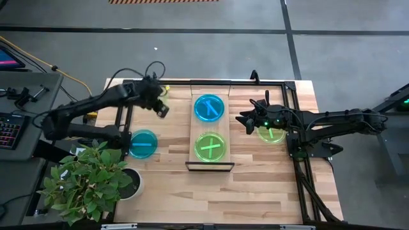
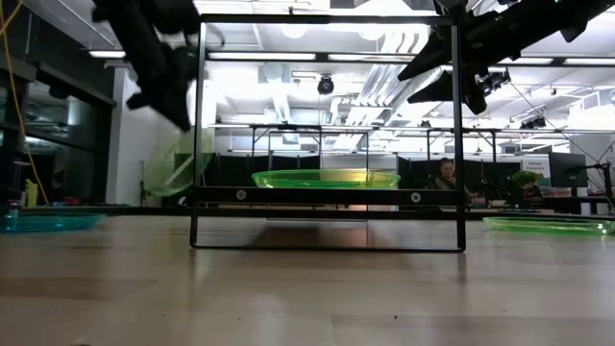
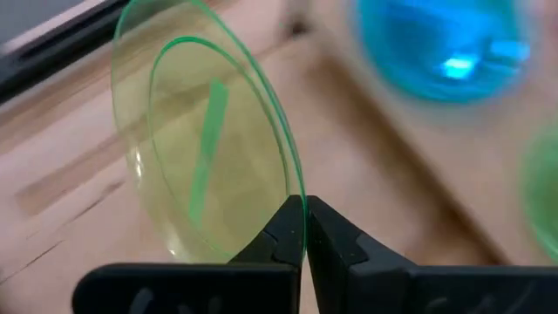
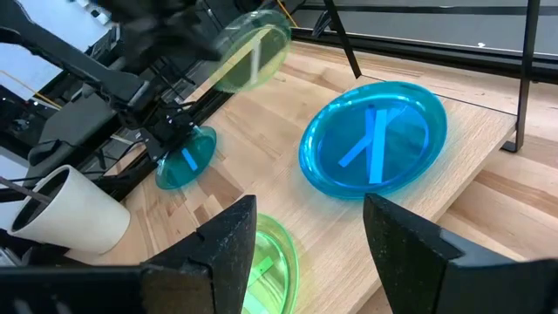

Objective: Place and stack plates onto a shelf
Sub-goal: Stack the green plate on top of the green plate on the shelf

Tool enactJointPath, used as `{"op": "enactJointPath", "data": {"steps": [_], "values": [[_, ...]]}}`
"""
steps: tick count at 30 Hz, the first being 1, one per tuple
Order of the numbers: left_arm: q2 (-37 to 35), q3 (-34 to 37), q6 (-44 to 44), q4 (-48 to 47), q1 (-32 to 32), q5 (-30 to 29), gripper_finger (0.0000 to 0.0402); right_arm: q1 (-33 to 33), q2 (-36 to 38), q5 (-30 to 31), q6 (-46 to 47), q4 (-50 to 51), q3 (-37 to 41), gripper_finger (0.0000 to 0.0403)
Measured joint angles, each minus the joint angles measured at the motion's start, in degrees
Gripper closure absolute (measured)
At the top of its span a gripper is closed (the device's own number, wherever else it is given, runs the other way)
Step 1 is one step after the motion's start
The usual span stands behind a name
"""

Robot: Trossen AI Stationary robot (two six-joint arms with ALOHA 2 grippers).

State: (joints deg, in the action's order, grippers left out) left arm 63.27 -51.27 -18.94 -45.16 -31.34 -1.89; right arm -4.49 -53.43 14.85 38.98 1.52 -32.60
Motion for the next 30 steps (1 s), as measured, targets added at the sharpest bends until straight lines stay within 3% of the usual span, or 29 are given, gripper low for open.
{"op": "enactJointPath", "data": {"steps": [8, 13, 20, 30], "values": [[-4.78, 0.00, 11.50, 4.11, 26.33, 3.81, 0.0401, 0.00, 0.00, 0.00, 0.00, 0.00, 0.00, 0.0206], [0.27, -0.02, 28.08, 11.92, 39.66, -2.40, 0.0401, -0.01, -0.07, 0.01, 0.00, 0.00, 0.00, 0.0206], [10.22, -0.04, 51.30, 16.98, 43.74, -15.74, 0.0401, 0.00, -0.33, 0.00, 0.20, 0.54, 0.00, 0.0206], [15.38, -0.05, 72.18, 20.22, 43.79, -16.39, 0.0401, 0.00, -0.33, -0.02, 0.06, 1.10, 0.00, 0.0206]]}}
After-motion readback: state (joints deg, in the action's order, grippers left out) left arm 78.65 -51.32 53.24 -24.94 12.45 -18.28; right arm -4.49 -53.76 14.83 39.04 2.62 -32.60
